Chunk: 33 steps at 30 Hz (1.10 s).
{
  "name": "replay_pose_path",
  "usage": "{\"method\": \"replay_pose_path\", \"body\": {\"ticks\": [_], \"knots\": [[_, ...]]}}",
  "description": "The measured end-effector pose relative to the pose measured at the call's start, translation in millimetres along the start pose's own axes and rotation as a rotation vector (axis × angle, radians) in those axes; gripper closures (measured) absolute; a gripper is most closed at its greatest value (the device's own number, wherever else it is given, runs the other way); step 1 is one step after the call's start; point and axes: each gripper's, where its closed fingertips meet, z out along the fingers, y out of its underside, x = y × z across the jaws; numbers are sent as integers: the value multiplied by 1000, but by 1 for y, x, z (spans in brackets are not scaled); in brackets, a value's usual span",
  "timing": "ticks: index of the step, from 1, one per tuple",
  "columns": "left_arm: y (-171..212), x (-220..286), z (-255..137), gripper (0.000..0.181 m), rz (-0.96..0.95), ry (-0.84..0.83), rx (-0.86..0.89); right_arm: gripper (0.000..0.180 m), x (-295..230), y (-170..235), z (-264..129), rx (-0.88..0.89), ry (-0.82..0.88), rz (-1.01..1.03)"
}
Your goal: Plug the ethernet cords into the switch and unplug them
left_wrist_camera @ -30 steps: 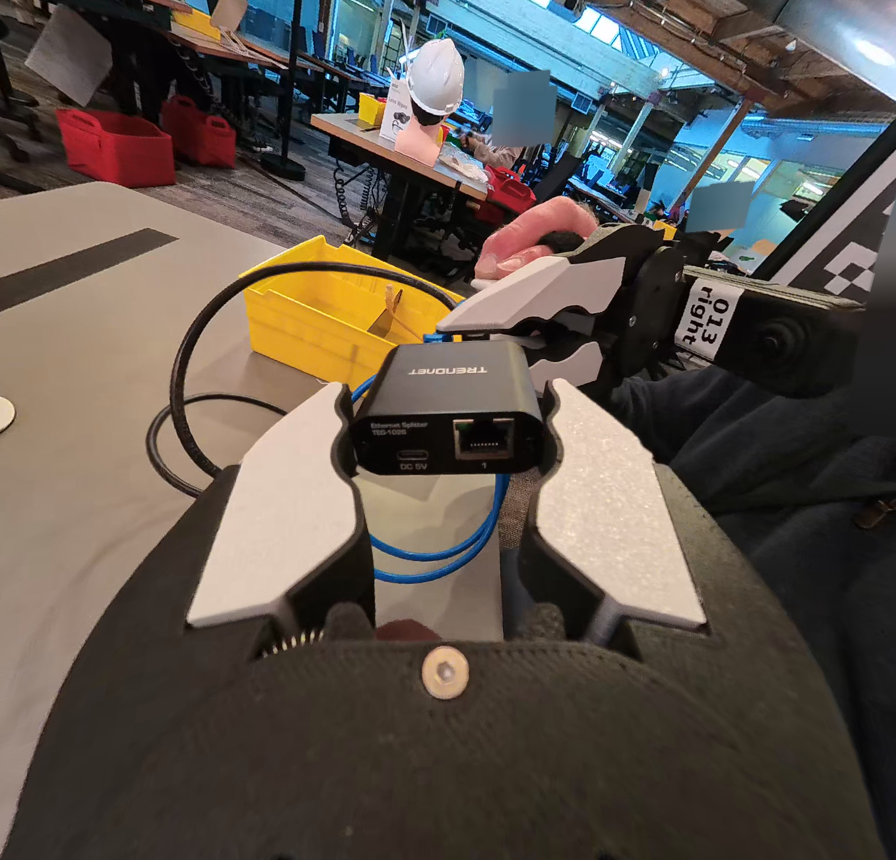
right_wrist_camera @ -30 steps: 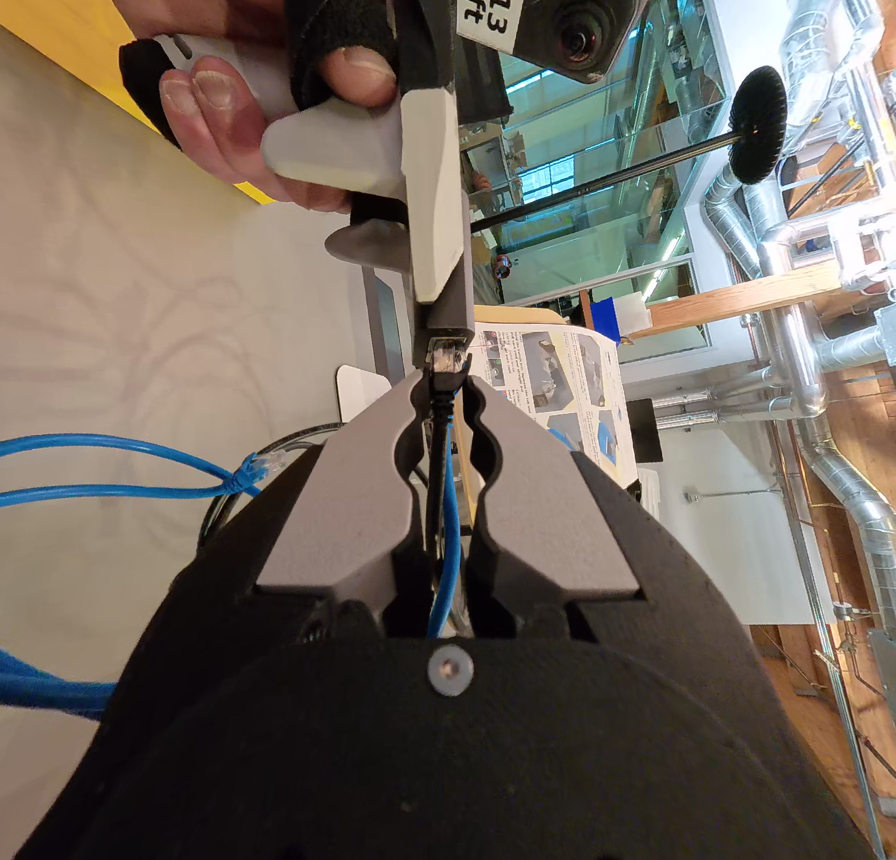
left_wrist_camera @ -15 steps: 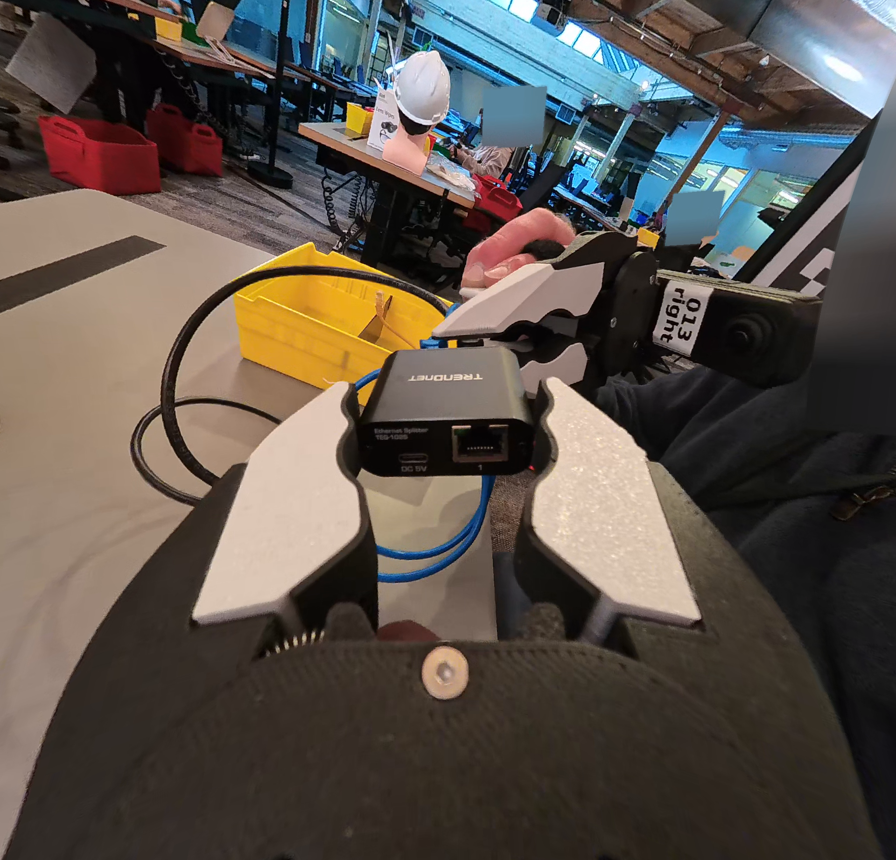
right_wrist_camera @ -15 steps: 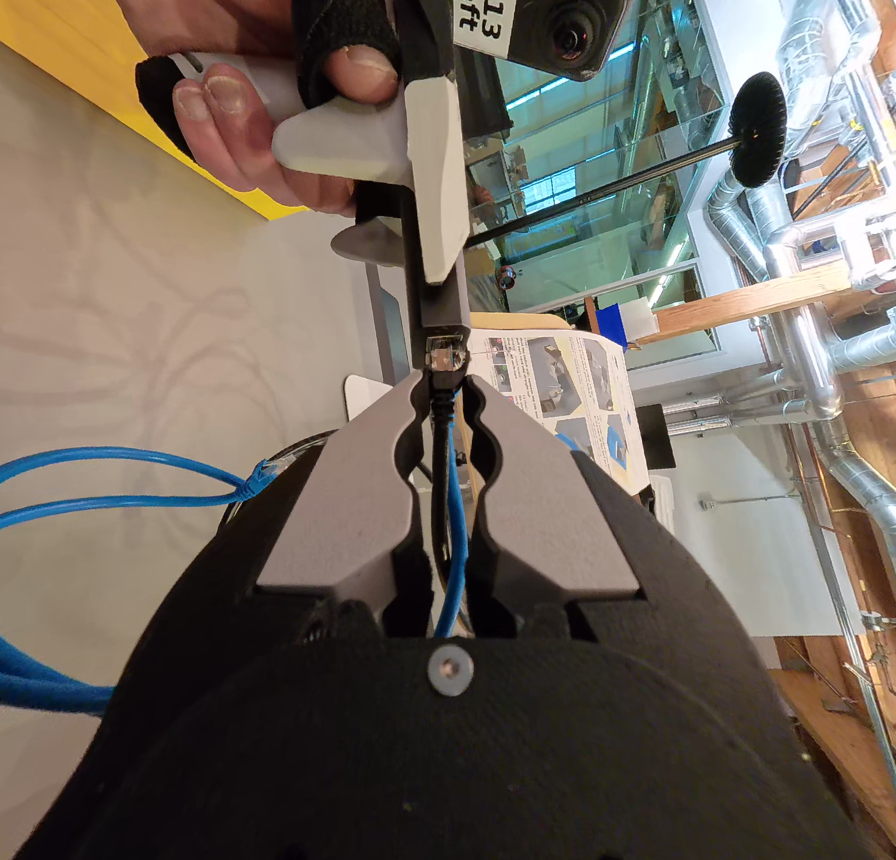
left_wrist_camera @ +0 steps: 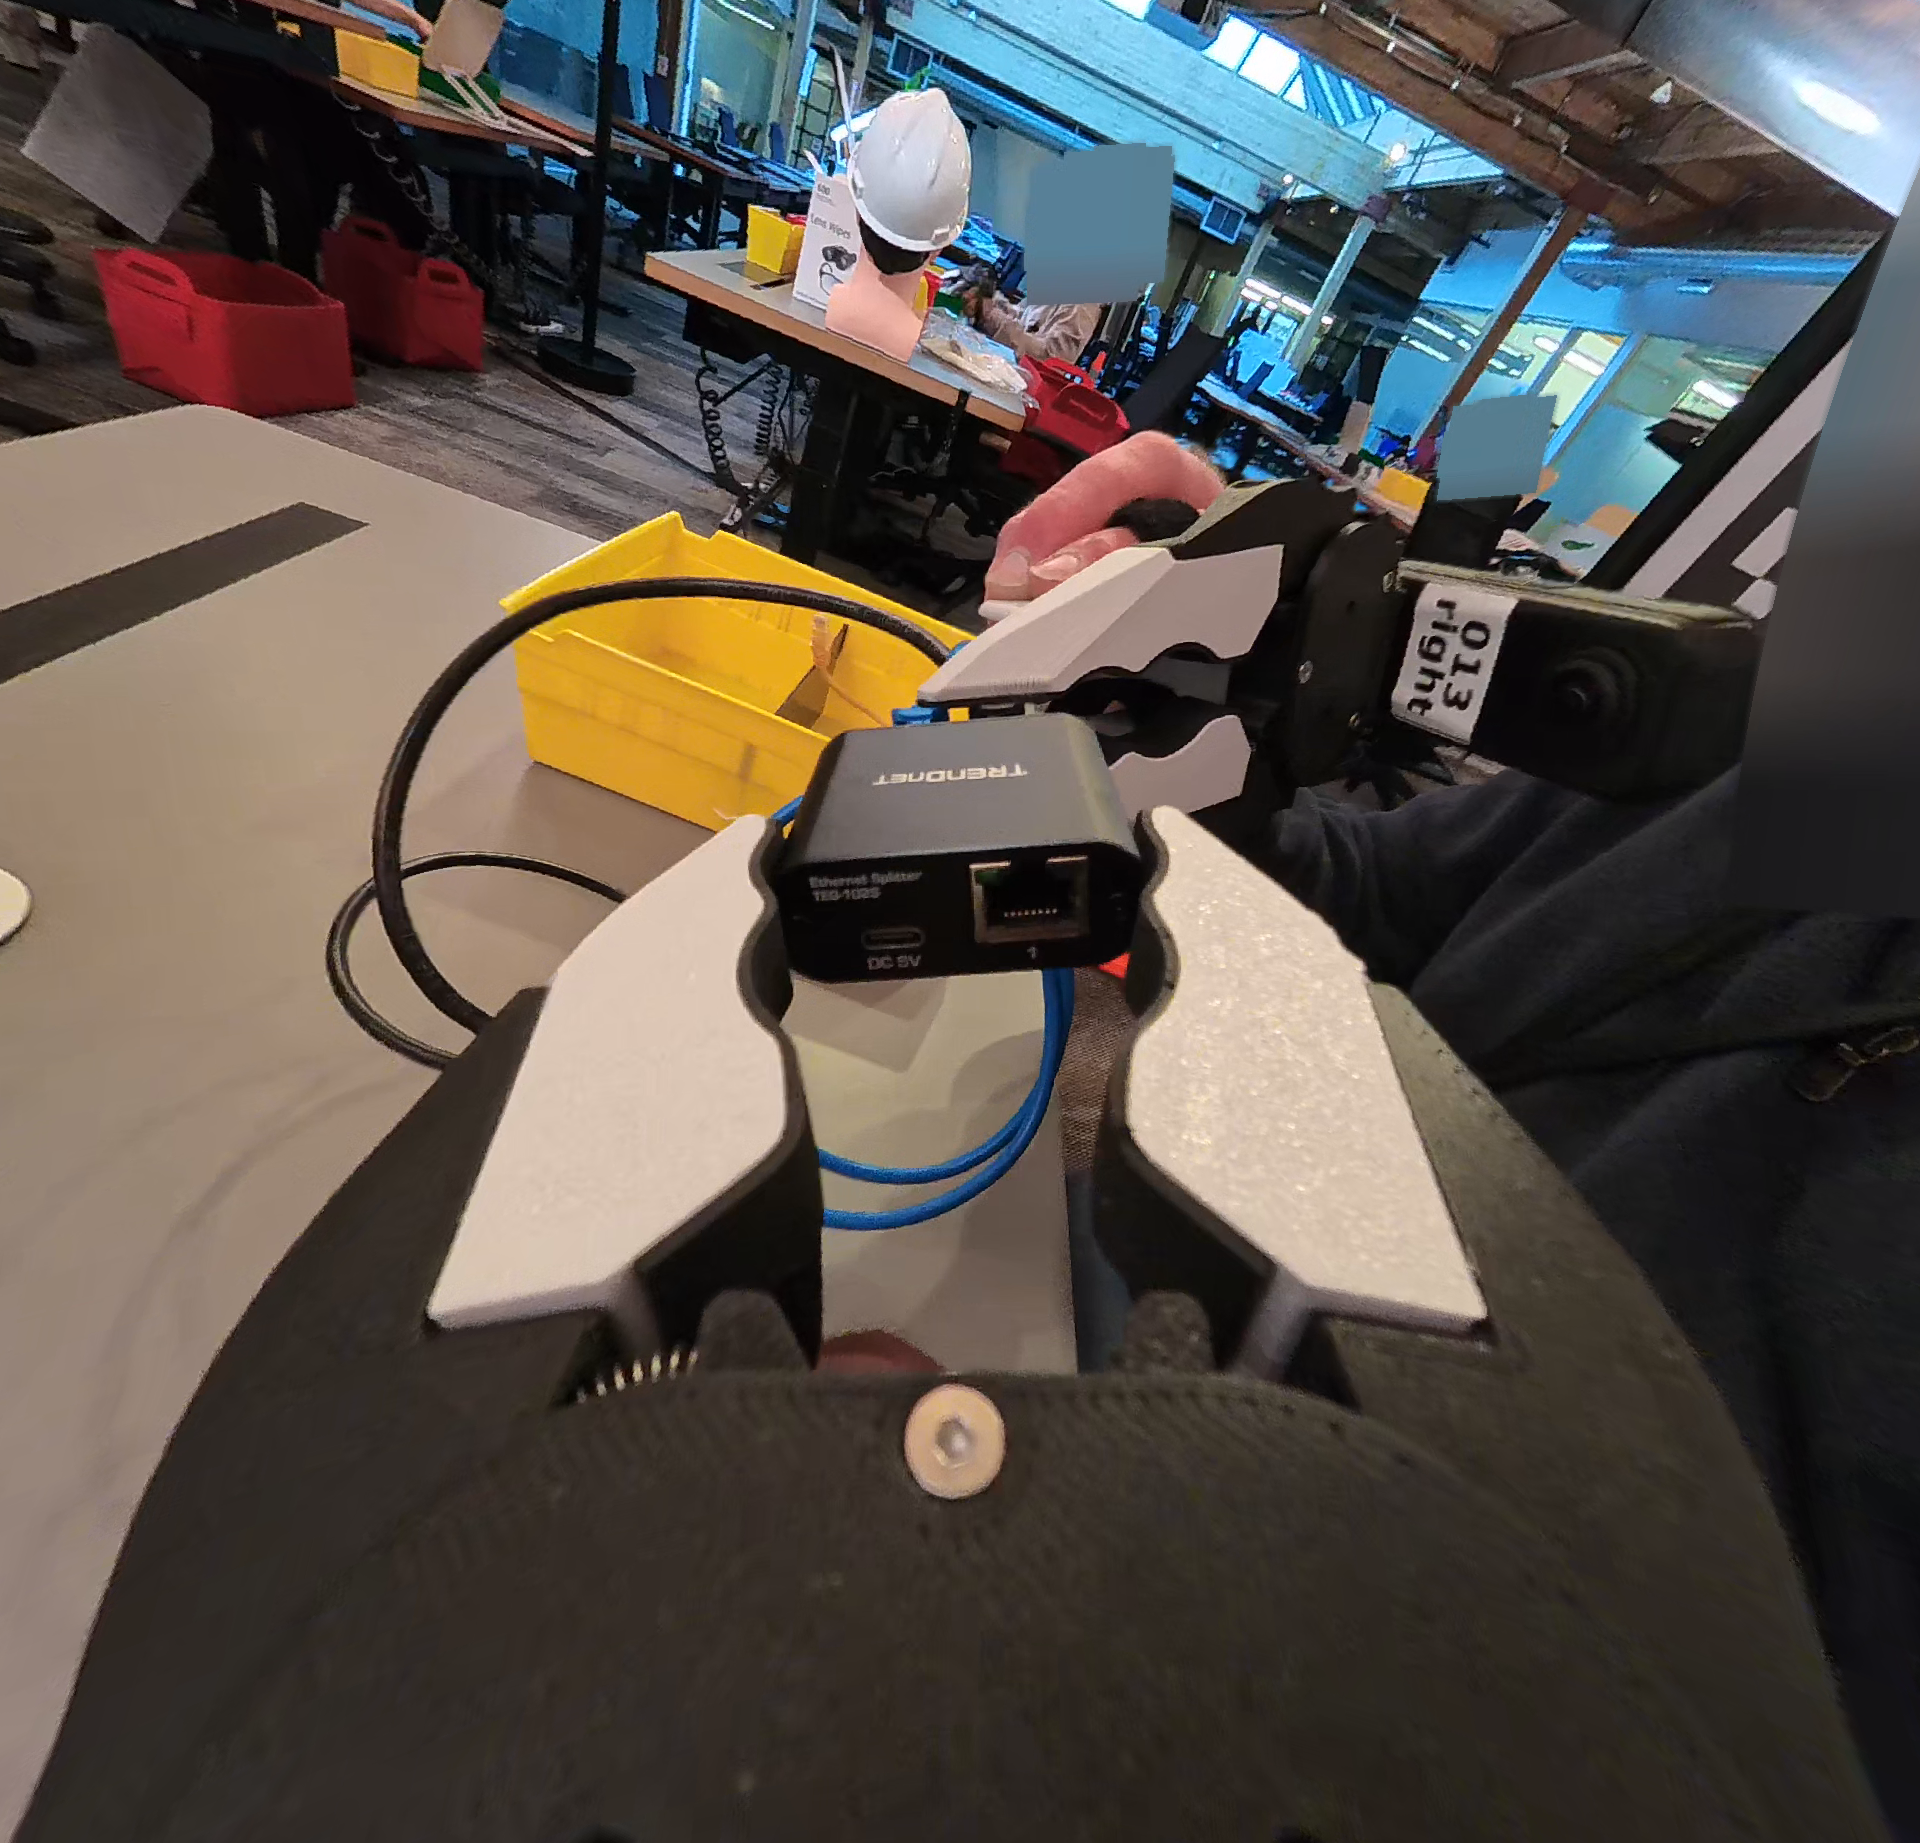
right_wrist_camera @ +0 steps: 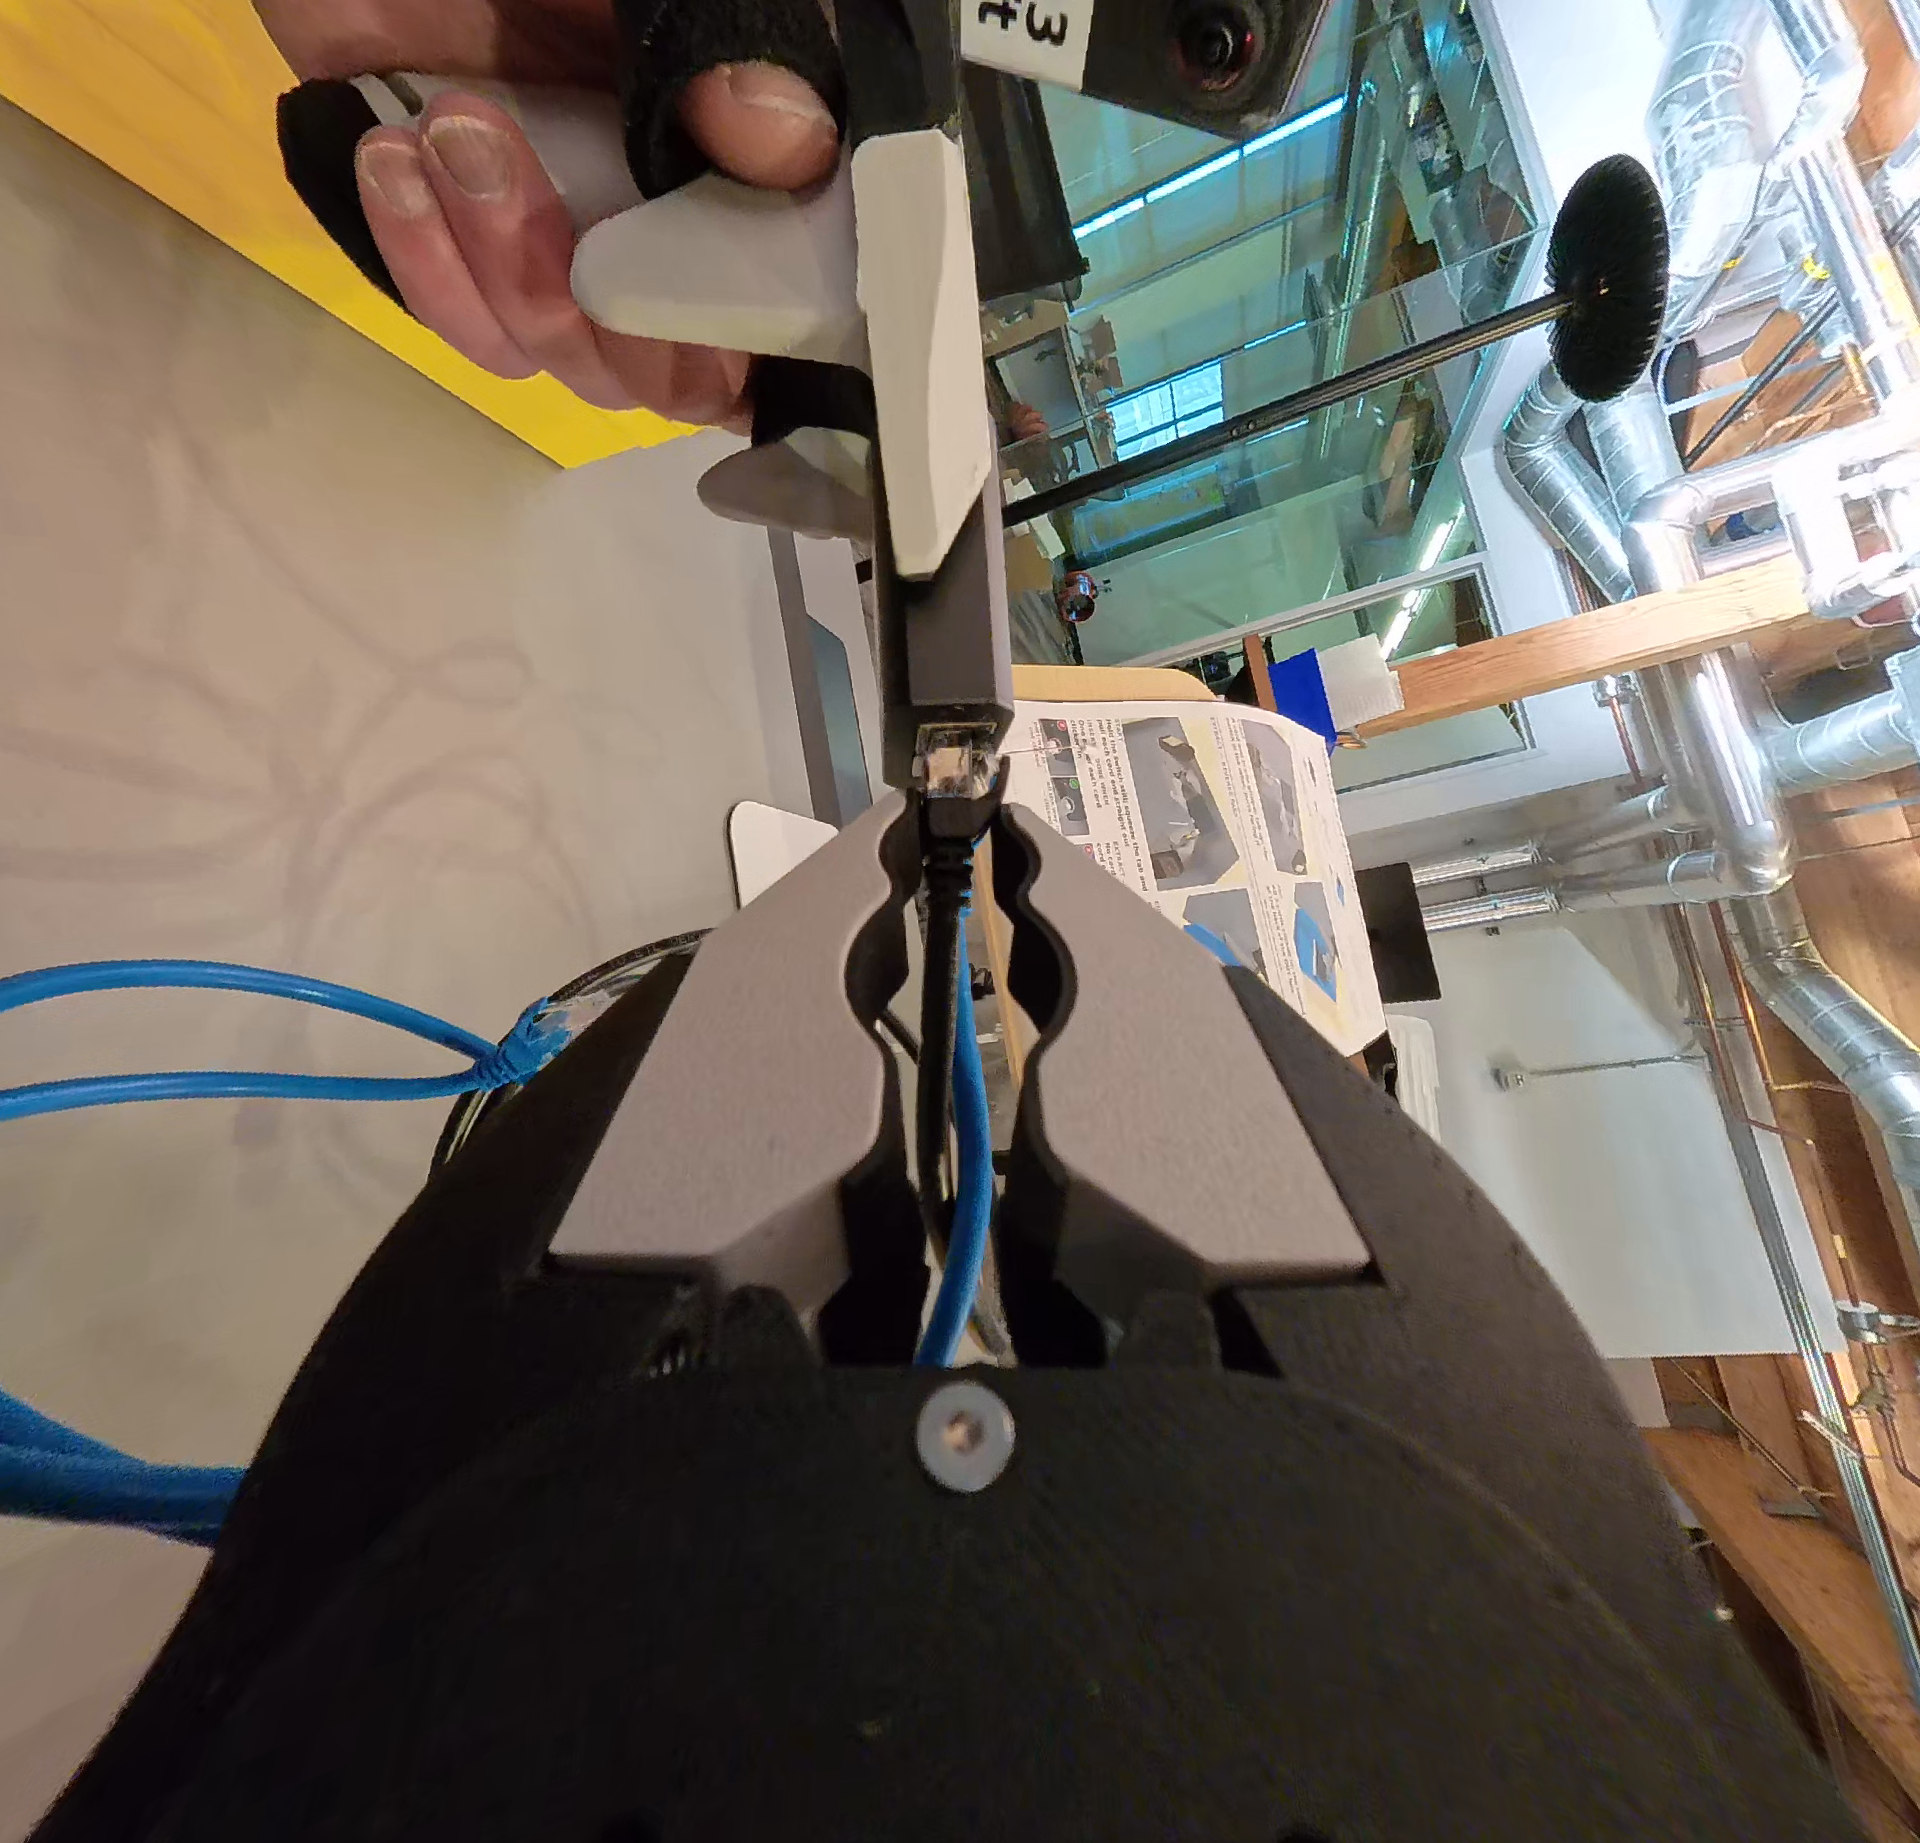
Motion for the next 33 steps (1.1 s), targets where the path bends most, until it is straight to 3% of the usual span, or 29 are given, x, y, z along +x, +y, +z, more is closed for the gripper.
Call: {"method": "replay_pose_path", "body": {"ticks": [13, 22, 33], "knots": [[1, -3, 2, 119, 19, -47, -8, 168, 0, 4, 2, -19, -6, -20], [-2, -12, 1, 119, 23, -116, 28, 157, -4, 3, 1, -5, -11, 25], [-5, -14, -1, 119, -12, -119, 72, 166, -6, -1, 3, 4, -52, 58]]}}
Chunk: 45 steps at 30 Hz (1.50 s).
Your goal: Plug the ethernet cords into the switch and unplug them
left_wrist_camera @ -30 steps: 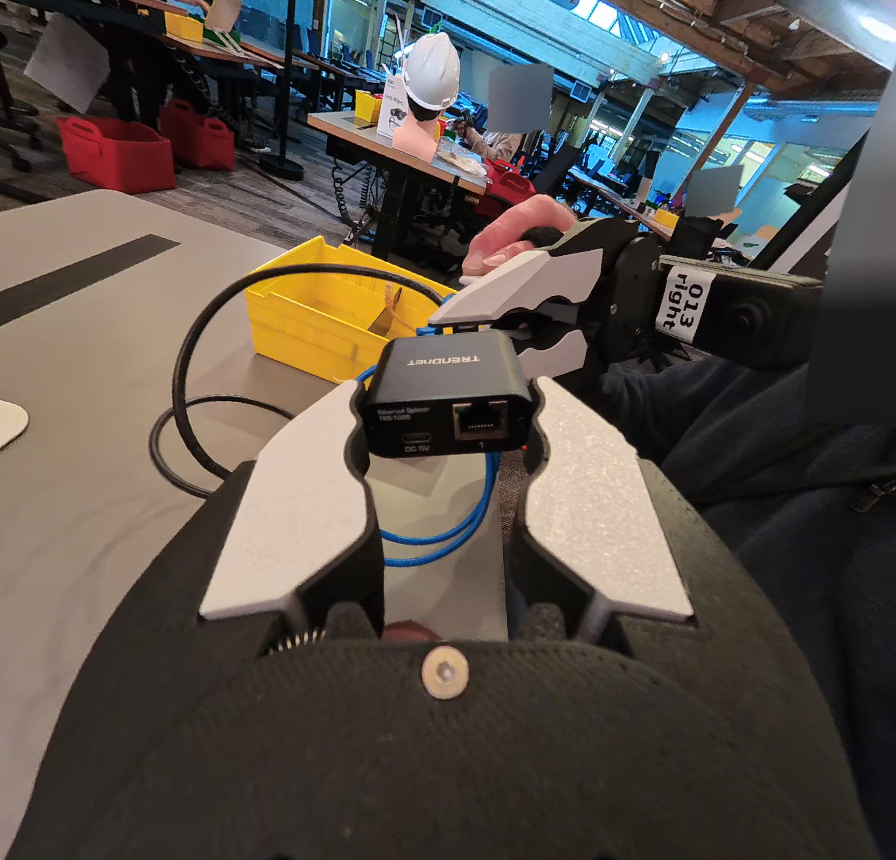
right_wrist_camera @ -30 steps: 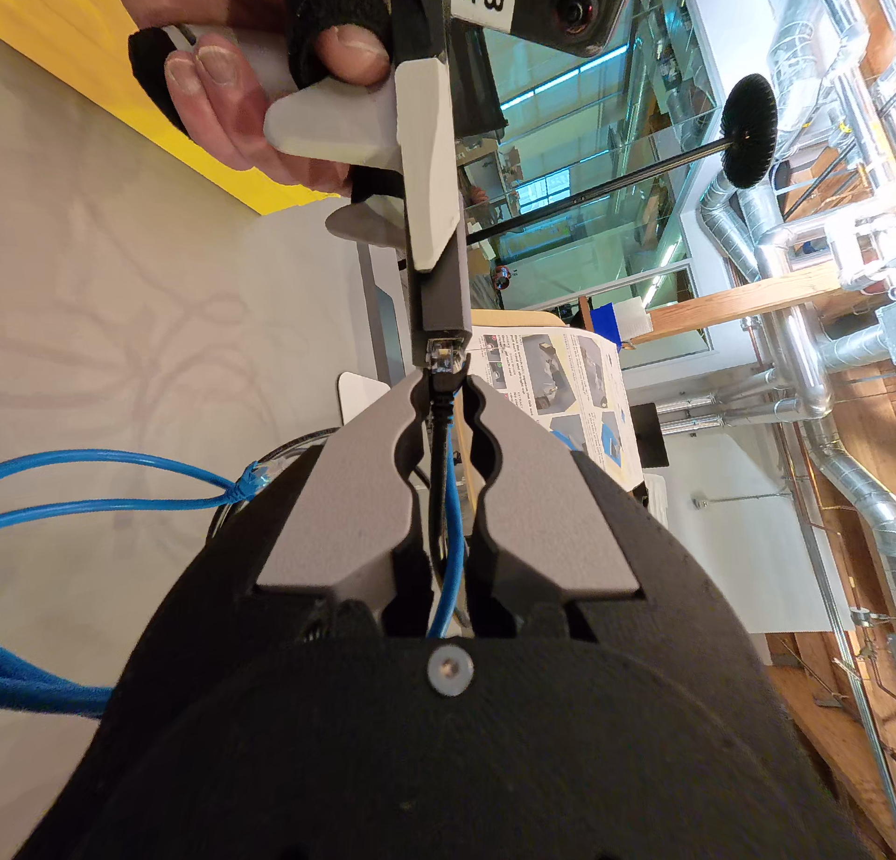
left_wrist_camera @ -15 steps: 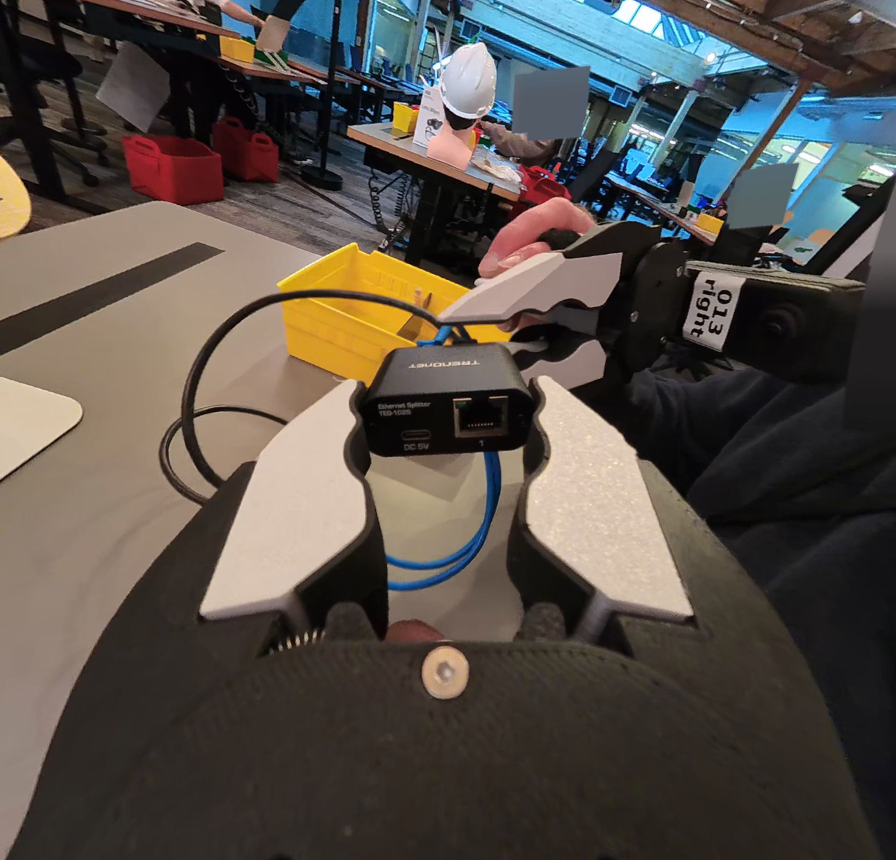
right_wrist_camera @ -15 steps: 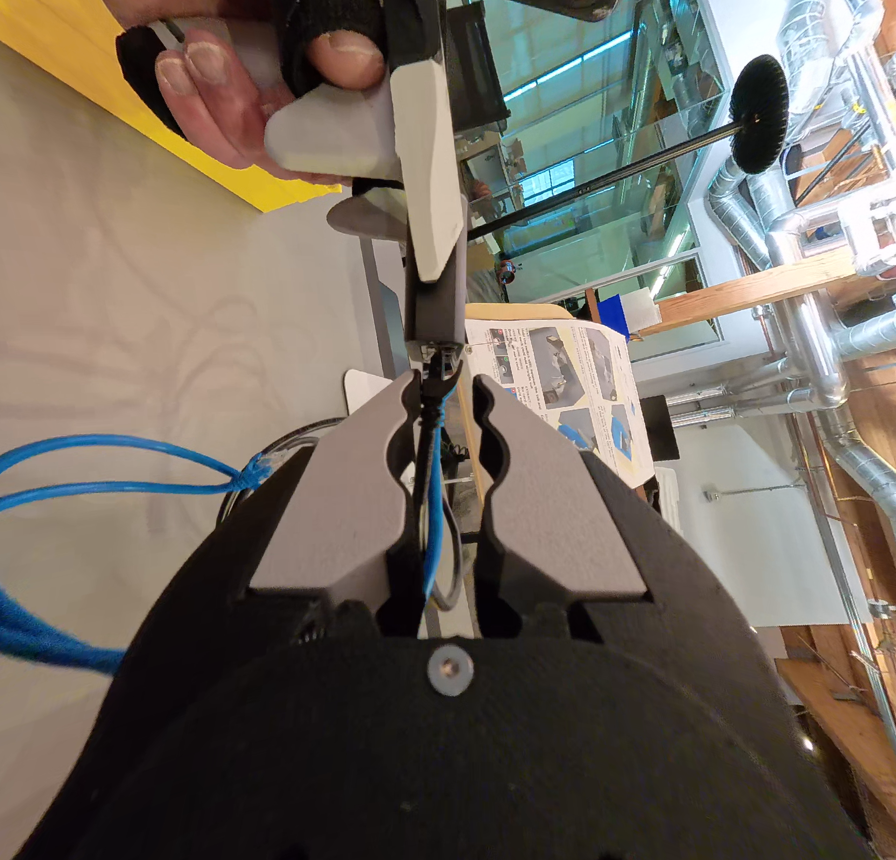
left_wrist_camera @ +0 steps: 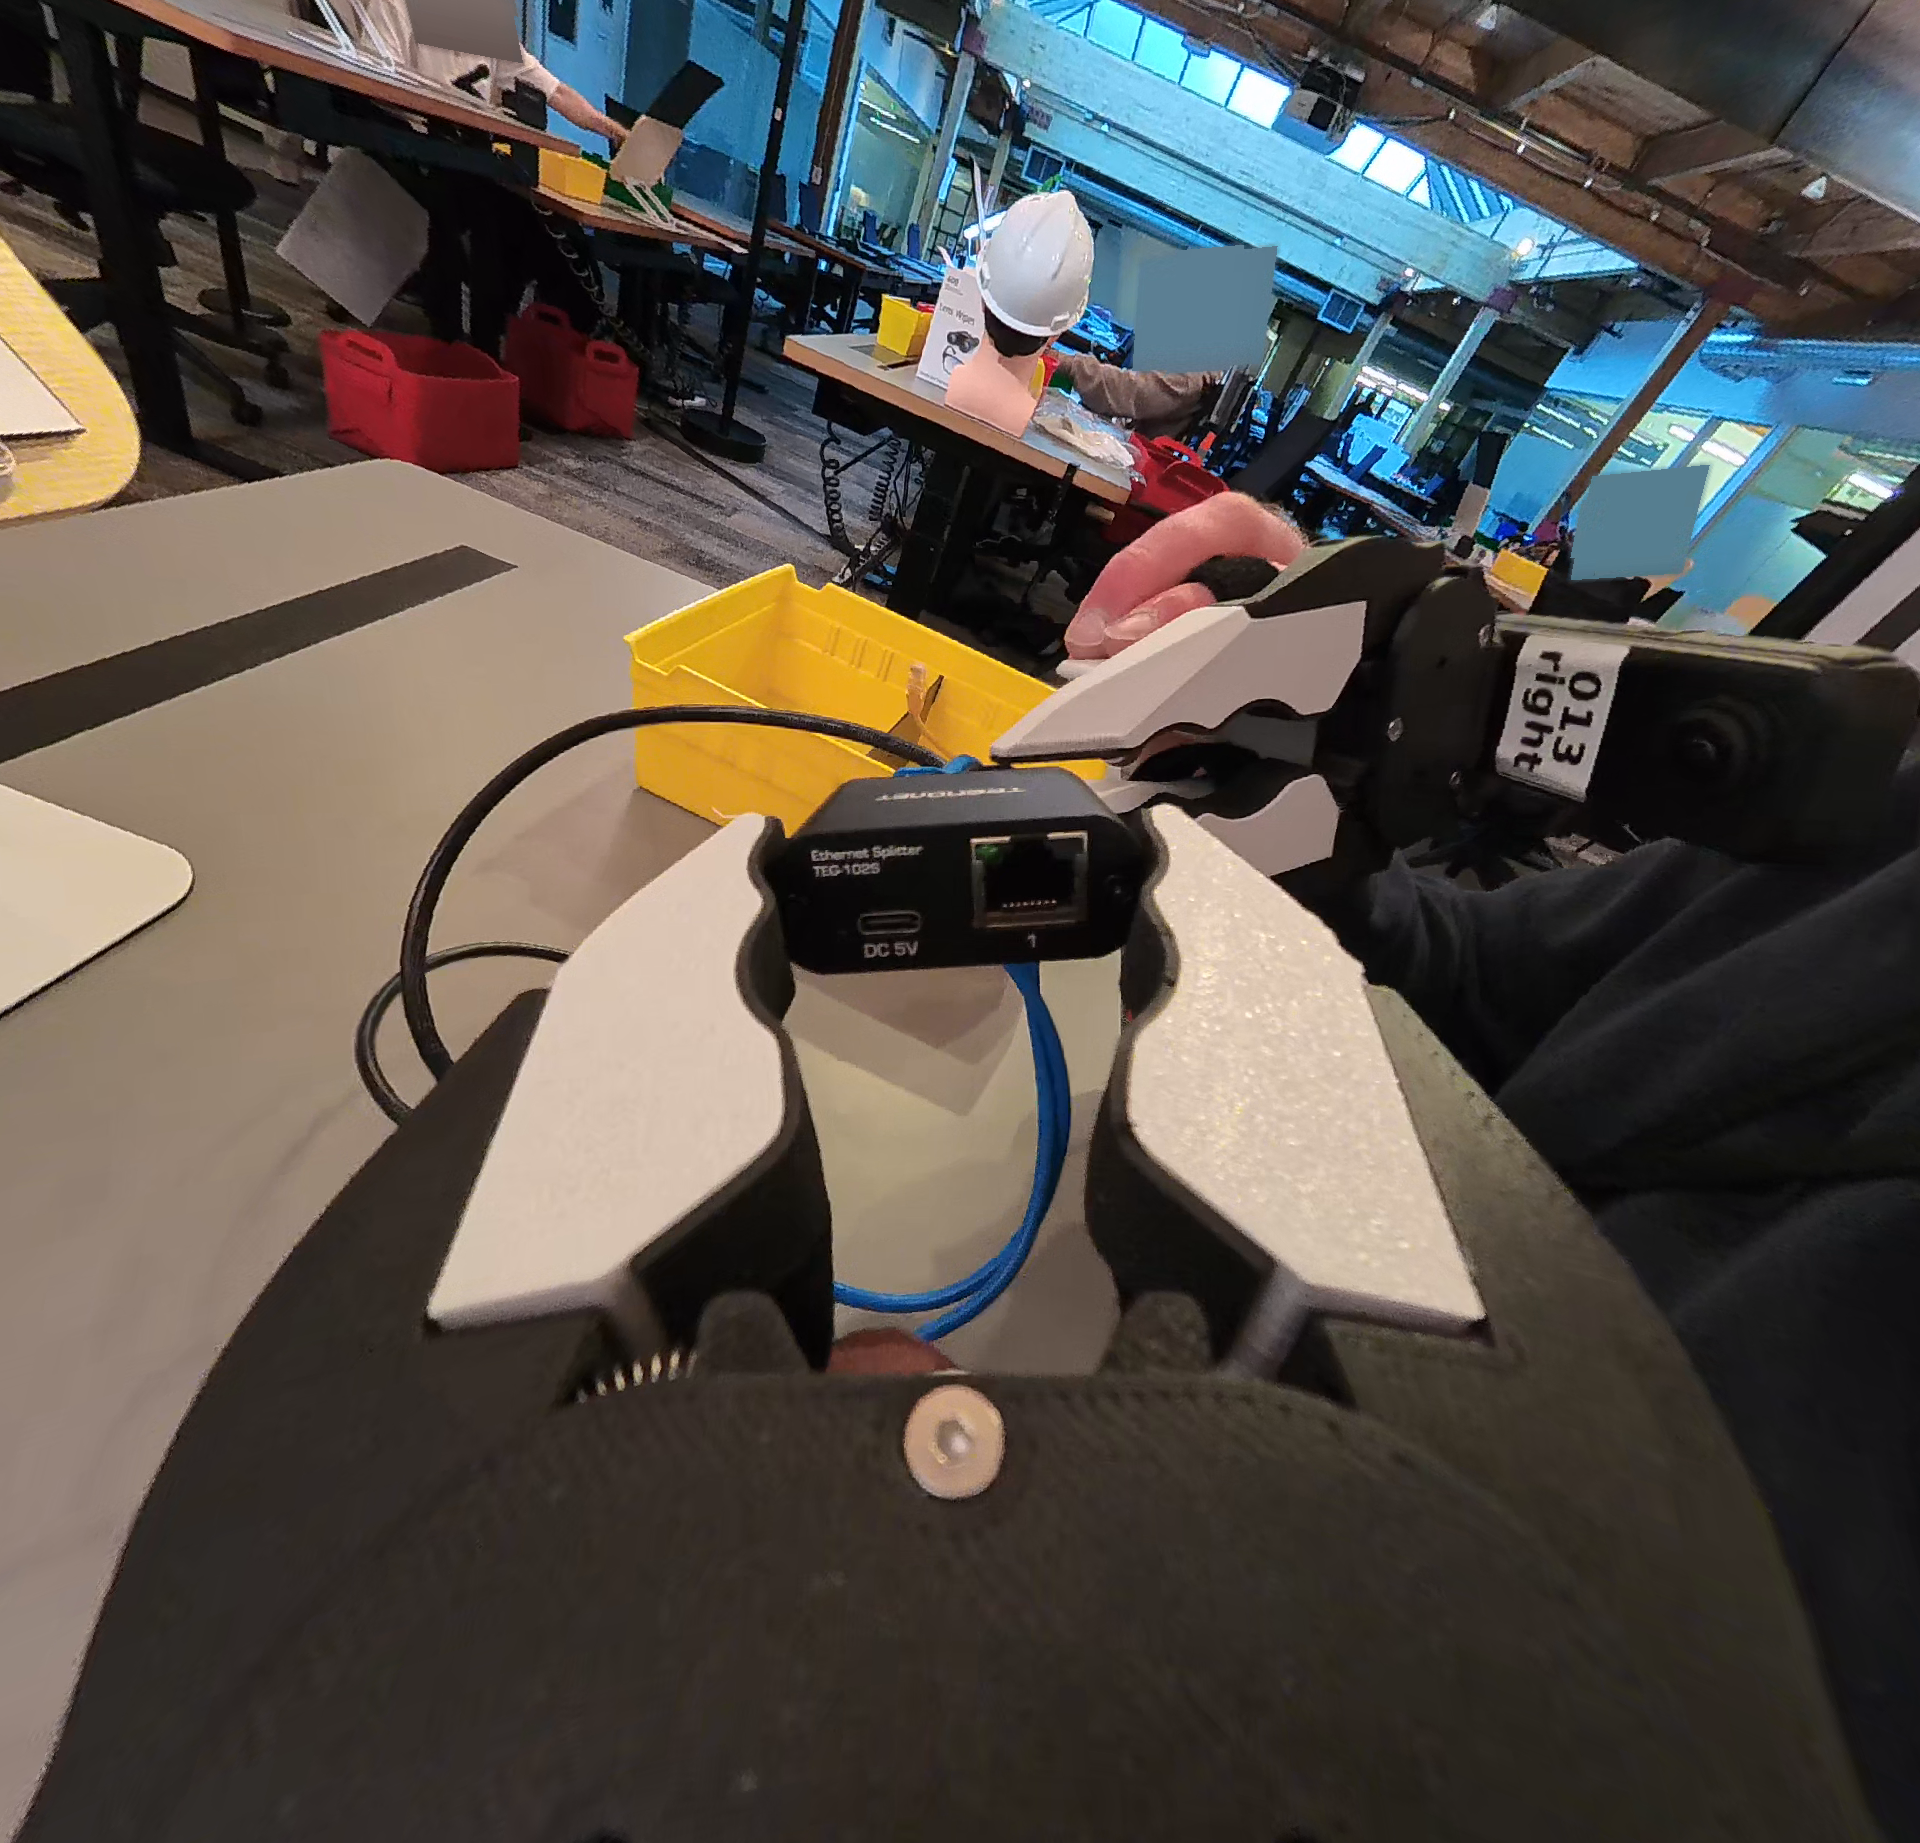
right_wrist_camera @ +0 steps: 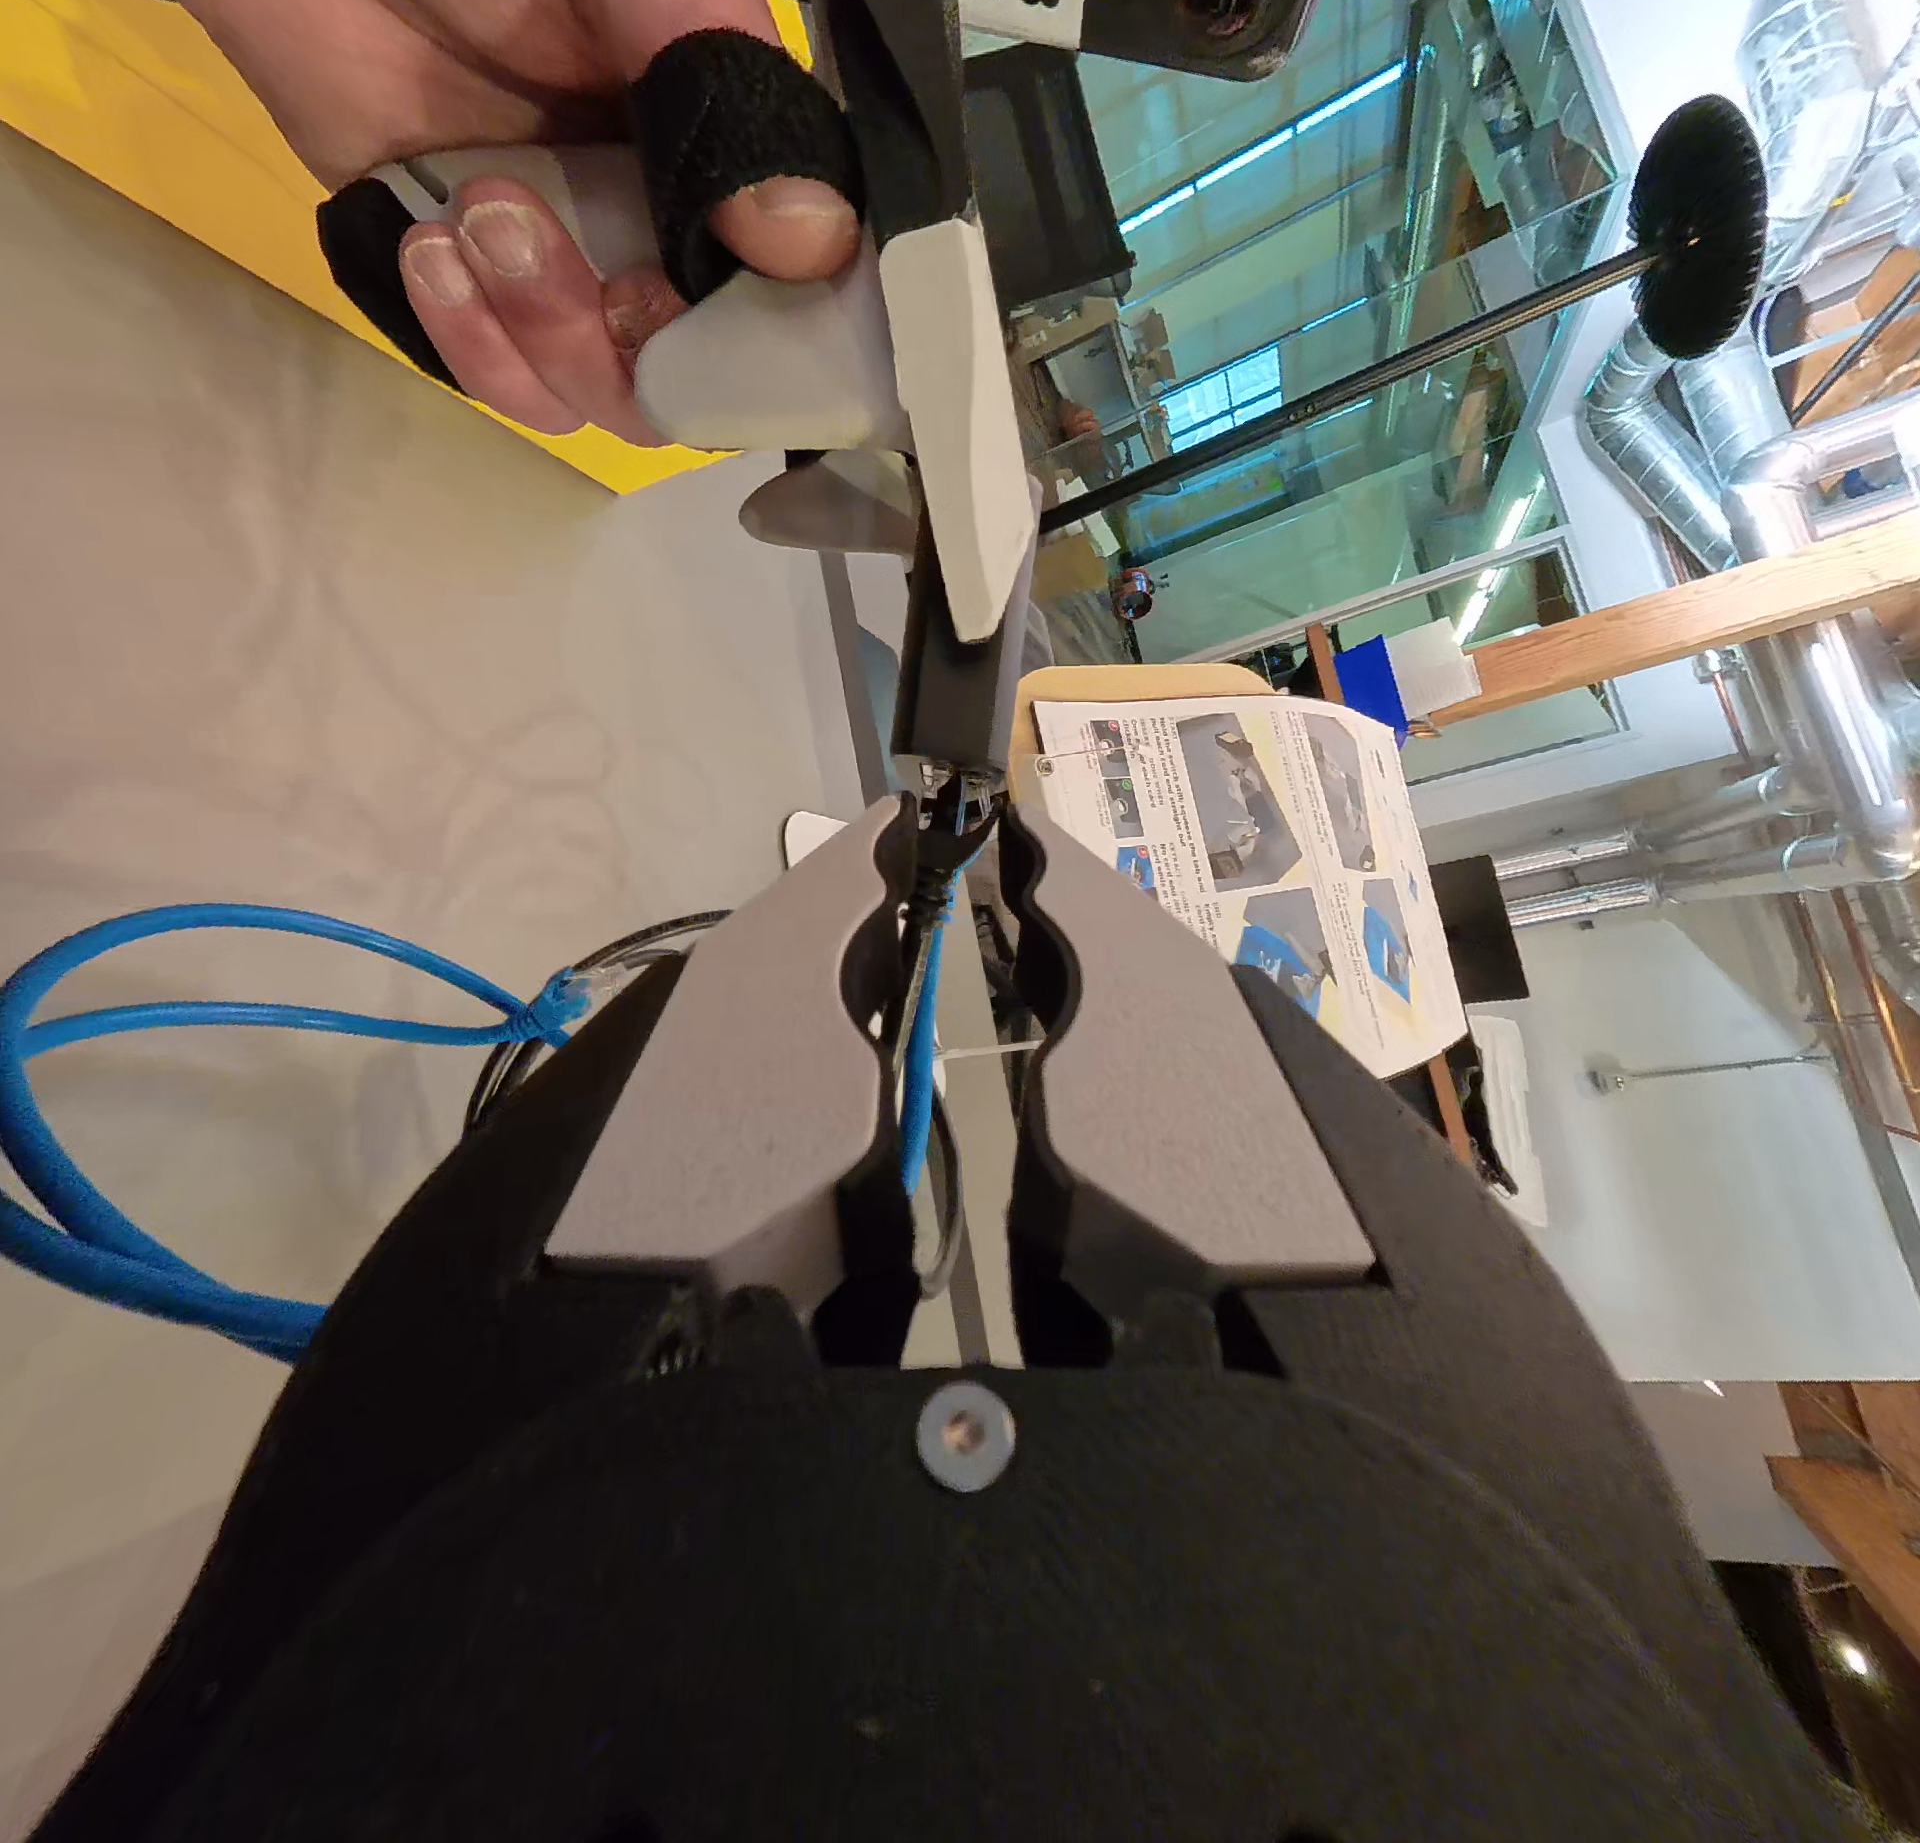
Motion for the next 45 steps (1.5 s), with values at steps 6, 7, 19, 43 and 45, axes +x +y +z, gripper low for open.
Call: {"method": "replay_pose_path", "body": {"ticks": [6, 7, 19, 43, 45], "knots": [[0, -2, 0, 119, -8, -4, 3, 167, 0, 1, 2, -11, 0, -30], [0, -1, 0, 119, -13, 2, 5, 167, -1, 0, 2, -9, -2, -36], [4, -5, 1, 119, -7, -19, -7, 170, -9, 4, 5, -56, -103, -59], [-19, 7, -7, 119, 109, -83, 21, 171, 5, 29, -17, -152, -40, -10], [-37, -4, -28, 119, 110, -106, 62, 172, 11, 34, -27, -89, -55, 79]]}}
